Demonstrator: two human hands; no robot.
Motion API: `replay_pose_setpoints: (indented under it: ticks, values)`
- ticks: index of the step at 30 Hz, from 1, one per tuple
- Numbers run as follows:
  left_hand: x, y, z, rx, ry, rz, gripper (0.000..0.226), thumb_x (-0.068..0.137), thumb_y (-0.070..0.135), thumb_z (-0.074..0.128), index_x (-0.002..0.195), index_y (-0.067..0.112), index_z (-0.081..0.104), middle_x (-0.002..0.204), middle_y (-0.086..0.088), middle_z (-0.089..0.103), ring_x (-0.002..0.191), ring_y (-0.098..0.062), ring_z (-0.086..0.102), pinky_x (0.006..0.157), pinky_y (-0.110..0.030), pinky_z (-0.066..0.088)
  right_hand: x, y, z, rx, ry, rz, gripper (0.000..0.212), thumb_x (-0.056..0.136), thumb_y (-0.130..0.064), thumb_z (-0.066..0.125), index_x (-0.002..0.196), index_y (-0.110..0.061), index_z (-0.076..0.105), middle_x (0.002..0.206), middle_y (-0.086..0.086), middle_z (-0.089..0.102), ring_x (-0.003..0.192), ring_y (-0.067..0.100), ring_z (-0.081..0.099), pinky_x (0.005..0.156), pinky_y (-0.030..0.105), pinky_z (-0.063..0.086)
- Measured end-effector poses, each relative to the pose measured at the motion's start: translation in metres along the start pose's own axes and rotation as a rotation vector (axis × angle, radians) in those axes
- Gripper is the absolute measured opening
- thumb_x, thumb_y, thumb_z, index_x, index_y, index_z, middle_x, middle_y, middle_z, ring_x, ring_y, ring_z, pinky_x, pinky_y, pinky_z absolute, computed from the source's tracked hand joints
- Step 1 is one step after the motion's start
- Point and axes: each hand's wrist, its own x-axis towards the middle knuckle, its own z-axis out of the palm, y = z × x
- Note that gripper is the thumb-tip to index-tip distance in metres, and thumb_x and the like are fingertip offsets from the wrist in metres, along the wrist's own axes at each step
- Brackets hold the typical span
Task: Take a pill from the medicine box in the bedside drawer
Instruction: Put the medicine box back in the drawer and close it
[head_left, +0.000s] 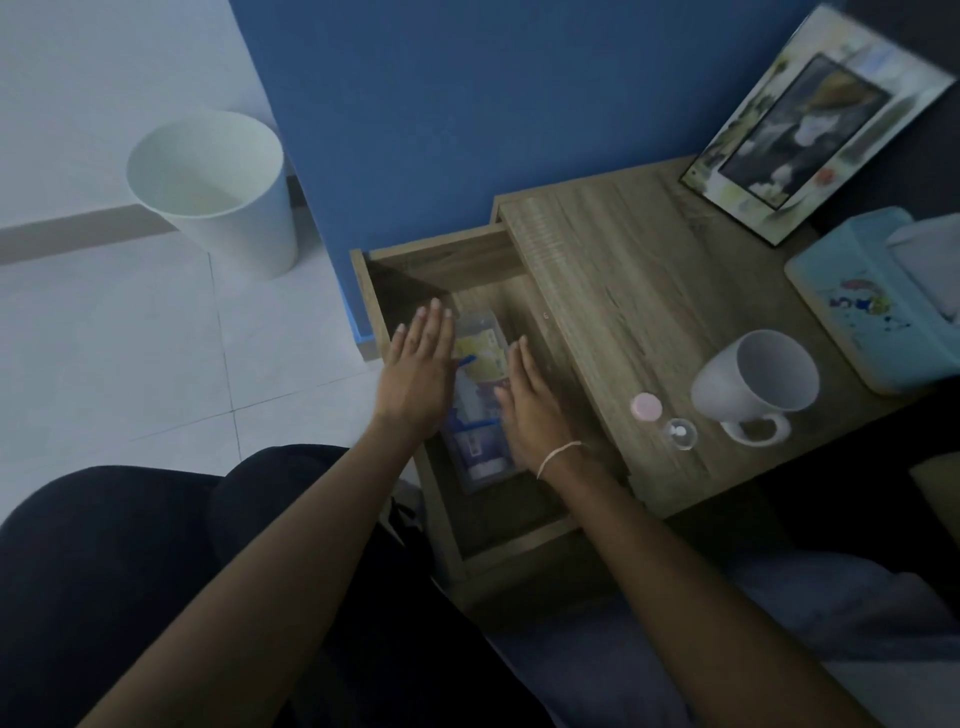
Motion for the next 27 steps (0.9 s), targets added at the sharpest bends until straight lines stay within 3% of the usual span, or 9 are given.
replay_pose_setpoints:
  ticks: [3, 7, 13, 19, 27]
  values:
    - [0.004, -0.009, -0.007, -0.093, 0.144, -0.18, 0.061, 0.101, 0.026, 0.028, 0.151, 0.006, -0.002, 0.161, -0.015, -0.006, 0.149, -0.027, -0.006, 0.123, -0.041, 0.003, 0.034, -0.007, -0.038, -0.136, 0.201, -0.126, 0.056, 0.098, -0.033, 0.029, 0.146, -0.007, 0.015, 0.157, 0.013, 0.019, 0.144, 0.02, 0.015, 0.115, 0.036, 0.012]
    - [0.008, -0.016, -0.009, -0.259, 0.188, -0.34, 0.063, 0.102, 0.03, 0.028, 0.15, 0.002, -0.002, 0.161, -0.017, -0.004, 0.149, -0.031, -0.002, 0.122, -0.042, 0.006, 0.083, 0.003, -0.074, -0.189, 0.215, -0.072, 0.053, 0.098, -0.022, 0.034, 0.146, -0.004, 0.02, 0.157, 0.015, 0.018, 0.147, 0.026, 0.011, 0.12, 0.04, 0.007]
    - [0.012, -0.017, -0.003, -0.413, 0.199, -0.374, 0.066, 0.102, 0.033, 0.03, 0.15, 0.003, -0.003, 0.161, -0.017, -0.006, 0.15, -0.029, -0.001, 0.122, -0.04, 0.008, 0.095, 0.039, -0.076, -0.343, 0.061, 0.019, 0.05, 0.1, -0.023, 0.027, 0.147, -0.007, 0.017, 0.159, 0.013, 0.015, 0.147, 0.027, 0.008, 0.12, 0.044, 0.007]
    - [0.018, -0.015, 0.003, -0.611, 0.27, -0.411, 0.068, 0.101, 0.034, 0.032, 0.151, 0.006, -0.004, 0.161, -0.014, -0.008, 0.15, -0.028, 0.002, 0.122, -0.039, 0.013, 0.092, 0.05, -0.064, -0.352, 0.163, -0.012, 0.05, 0.1, -0.027, 0.025, 0.147, -0.01, 0.02, 0.157, 0.008, 0.021, 0.147, 0.022, 0.013, 0.121, 0.043, 0.009]
    - [0.024, -0.013, 0.004, -0.721, 0.327, -0.461, 0.065, 0.097, 0.028, 0.037, 0.152, 0.016, 0.004, 0.163, -0.007, 0.004, 0.15, -0.022, 0.008, 0.117, -0.038, 0.018, 0.093, 0.054, -0.061, -0.334, 0.206, -0.015, 0.05, 0.099, -0.024, 0.028, 0.146, -0.011, 0.023, 0.157, 0.006, 0.025, 0.146, 0.02, 0.016, 0.121, 0.04, 0.011]
